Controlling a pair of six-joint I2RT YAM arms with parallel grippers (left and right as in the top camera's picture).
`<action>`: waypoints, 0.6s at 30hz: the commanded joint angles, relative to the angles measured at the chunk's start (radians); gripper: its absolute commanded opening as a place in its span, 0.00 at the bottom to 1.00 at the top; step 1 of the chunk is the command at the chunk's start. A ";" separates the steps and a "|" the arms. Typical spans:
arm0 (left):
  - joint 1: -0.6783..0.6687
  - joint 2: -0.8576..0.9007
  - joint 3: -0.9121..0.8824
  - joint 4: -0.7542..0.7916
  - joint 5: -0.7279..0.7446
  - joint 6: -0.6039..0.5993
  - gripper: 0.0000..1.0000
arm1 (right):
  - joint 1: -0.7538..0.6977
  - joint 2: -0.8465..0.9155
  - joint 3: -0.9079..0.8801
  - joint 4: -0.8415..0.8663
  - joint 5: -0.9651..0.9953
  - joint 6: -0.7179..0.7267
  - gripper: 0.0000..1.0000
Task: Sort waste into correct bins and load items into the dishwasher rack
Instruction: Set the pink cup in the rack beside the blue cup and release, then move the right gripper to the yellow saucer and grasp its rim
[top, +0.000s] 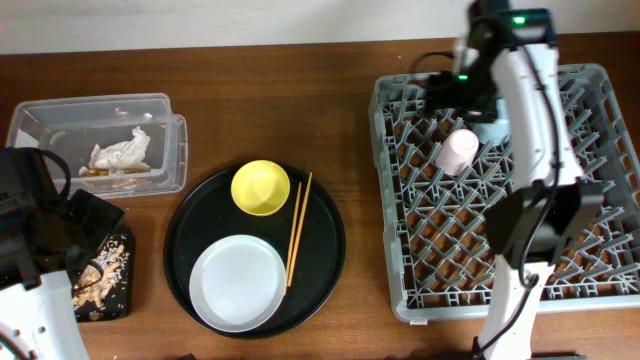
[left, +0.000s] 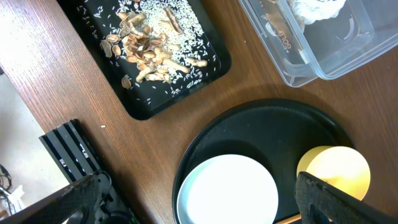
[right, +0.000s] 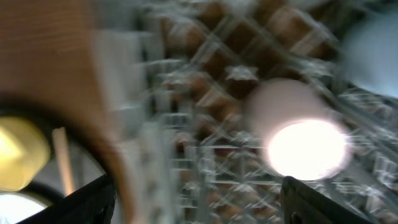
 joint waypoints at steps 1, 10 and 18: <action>0.006 0.000 0.003 -0.001 -0.004 0.005 0.99 | 0.167 -0.051 -0.003 0.047 -0.071 0.004 0.85; 0.006 0.000 0.003 -0.001 -0.004 0.005 0.99 | 0.587 0.050 -0.004 0.287 0.025 0.039 0.79; 0.006 0.000 0.003 -0.001 -0.004 0.005 0.99 | 0.811 0.209 -0.004 0.487 0.181 0.140 0.74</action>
